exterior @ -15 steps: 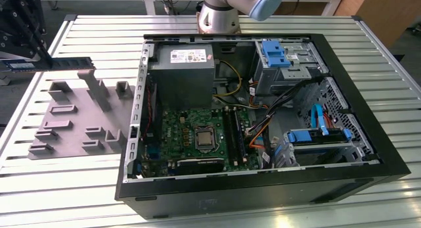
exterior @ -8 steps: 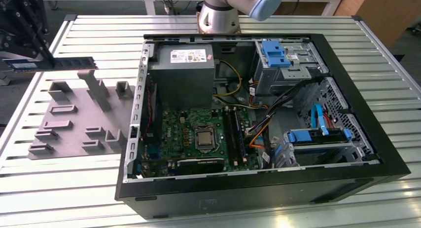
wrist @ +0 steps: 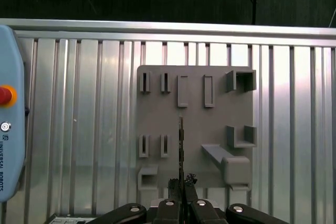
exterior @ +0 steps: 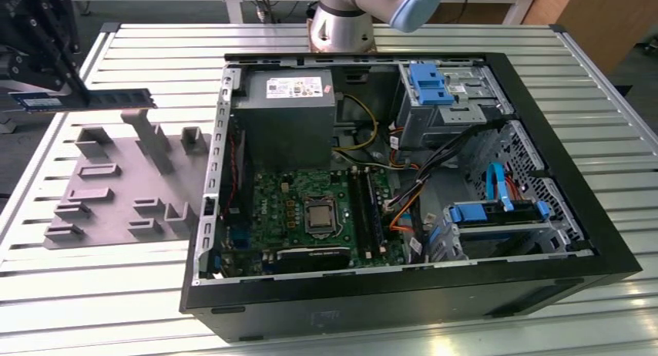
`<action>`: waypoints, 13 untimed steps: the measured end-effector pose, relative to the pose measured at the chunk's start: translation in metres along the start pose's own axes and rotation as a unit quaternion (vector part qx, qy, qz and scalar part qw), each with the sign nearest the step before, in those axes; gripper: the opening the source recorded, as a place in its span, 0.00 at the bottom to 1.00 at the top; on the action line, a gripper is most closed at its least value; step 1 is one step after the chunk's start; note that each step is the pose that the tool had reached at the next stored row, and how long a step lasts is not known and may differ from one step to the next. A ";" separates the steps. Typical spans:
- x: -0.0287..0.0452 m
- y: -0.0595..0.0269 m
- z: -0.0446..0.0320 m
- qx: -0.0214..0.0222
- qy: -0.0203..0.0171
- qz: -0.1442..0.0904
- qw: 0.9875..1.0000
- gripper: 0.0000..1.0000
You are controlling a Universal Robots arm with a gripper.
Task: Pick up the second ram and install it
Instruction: 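Pick up the second ram and move it above second insertion slot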
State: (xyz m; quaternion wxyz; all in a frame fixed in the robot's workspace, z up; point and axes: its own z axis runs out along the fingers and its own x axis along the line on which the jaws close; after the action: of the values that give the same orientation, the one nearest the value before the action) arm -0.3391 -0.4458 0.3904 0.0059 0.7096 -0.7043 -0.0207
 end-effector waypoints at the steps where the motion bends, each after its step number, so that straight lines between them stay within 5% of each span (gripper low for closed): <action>1: 0.0000 -0.0005 0.0000 0.000 0.000 0.000 1.000 0.14; 13: 0.0000 -0.0055 -0.0002 0.000 0.000 0.000 1.000 0.14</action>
State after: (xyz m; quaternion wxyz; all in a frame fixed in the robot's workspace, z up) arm -0.3336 -0.4458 0.3905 0.0059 0.7096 -0.7043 -0.0207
